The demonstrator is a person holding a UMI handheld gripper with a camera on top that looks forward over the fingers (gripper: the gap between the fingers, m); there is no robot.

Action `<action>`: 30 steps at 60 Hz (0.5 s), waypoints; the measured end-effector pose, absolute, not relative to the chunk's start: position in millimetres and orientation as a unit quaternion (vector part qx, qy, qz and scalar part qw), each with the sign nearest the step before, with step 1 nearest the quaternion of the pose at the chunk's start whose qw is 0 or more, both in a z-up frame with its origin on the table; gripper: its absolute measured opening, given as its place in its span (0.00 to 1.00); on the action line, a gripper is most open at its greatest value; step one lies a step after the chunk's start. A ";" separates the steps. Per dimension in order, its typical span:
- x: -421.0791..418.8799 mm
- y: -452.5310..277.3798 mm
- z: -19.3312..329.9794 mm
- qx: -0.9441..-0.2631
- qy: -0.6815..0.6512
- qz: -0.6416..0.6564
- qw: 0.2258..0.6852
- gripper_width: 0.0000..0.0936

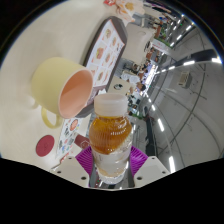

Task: Pour water

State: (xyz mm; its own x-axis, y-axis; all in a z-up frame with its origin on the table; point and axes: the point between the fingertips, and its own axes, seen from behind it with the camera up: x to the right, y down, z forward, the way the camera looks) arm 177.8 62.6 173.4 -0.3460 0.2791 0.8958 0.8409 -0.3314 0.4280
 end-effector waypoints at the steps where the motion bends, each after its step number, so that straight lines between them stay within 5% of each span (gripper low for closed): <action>1: 178.6 62.9 174.0 -0.533 -0.528 -0.619 0.231 0.47; 18: 195.1 48.4 202.1 -0.755 -0.315 -0.389 0.423 0.47; 30: 215.7 38.4 209.7 -0.825 -0.133 -0.186 0.517 0.46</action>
State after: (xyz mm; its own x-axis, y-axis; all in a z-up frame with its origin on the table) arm 215.7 38.4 209.7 0.8954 0.0272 0.4445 0.4118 -0.4308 -0.8030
